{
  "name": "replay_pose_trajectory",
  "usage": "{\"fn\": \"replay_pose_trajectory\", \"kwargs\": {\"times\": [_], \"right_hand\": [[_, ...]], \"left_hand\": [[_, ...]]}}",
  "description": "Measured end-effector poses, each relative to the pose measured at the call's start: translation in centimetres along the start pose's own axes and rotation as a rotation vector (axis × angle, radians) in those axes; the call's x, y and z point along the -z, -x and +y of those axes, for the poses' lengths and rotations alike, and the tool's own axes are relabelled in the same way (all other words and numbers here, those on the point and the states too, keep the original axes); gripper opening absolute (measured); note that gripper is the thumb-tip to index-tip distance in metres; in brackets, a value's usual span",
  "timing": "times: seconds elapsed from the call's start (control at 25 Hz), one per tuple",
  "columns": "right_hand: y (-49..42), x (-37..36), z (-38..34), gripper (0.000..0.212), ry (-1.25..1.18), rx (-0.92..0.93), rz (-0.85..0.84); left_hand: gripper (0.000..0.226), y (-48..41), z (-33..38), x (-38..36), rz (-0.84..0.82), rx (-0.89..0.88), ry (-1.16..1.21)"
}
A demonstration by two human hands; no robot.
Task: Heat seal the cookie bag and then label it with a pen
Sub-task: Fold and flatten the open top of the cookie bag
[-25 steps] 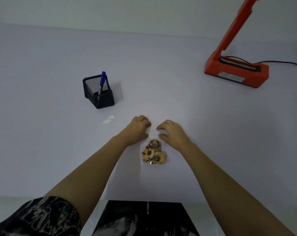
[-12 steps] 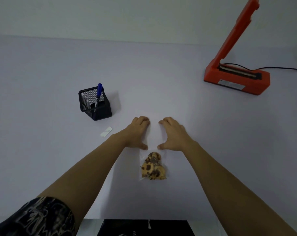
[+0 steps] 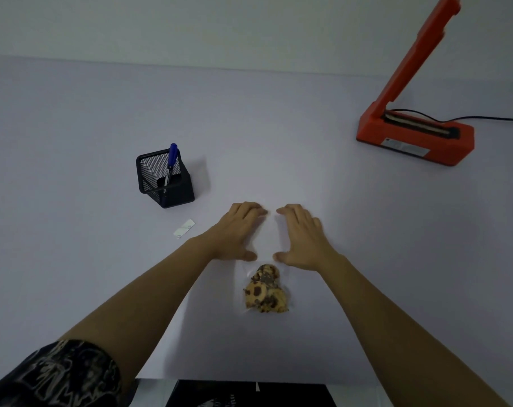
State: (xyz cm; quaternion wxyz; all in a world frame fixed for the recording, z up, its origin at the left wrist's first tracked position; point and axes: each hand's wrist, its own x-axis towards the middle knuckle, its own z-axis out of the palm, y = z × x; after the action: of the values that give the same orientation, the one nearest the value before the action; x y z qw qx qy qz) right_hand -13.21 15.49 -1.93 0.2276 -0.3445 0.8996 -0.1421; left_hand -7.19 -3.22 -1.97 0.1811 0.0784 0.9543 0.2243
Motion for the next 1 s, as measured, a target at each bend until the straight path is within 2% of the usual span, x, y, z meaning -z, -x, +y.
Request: {"fn": "replay_pose_trajectory", "kwargs": {"times": [0.16, 0.28, 0.36, 0.48, 0.68, 0.84, 1.0], "right_hand": [[1.6, -1.5, 0.6, 0.042, -0.083, 0.119, 0.044], [1.8, -1.9, 0.8, 0.033, -0.047, 0.141, 0.039], [1.7, -1.9, 0.8, 0.036, -0.027, 0.138, 0.04], [1.6, -1.7, 0.8, 0.045, 0.014, 0.119, 0.029], [0.4, -0.8, 0.5, 0.071, 0.088, 0.08, -0.015], [-0.6, -0.2, 0.1, 0.092, 0.113, 0.028, -0.093], [-1.1, -0.1, -0.1, 0.102, 0.149, 0.001, -0.155]], "left_hand": [[0.038, 1.3, 0.0, -1.1, -0.004, -0.084, 0.053], [0.029, 1.3, -0.2, -1.5, -0.034, -0.105, 0.078], [0.036, 1.2, -0.3, -1.6, -0.035, -0.098, 0.114], [0.059, 0.9, -0.6, -1.2, -0.042, -0.063, 0.125], [0.09, 0.0, -0.9, -0.4, -0.068, 0.004, 0.041], [0.103, -0.6, -1.1, -0.1, -0.117, 0.034, -0.015], [0.109, -0.9, -1.2, -0.2, -0.143, 0.041, -0.058]]}}
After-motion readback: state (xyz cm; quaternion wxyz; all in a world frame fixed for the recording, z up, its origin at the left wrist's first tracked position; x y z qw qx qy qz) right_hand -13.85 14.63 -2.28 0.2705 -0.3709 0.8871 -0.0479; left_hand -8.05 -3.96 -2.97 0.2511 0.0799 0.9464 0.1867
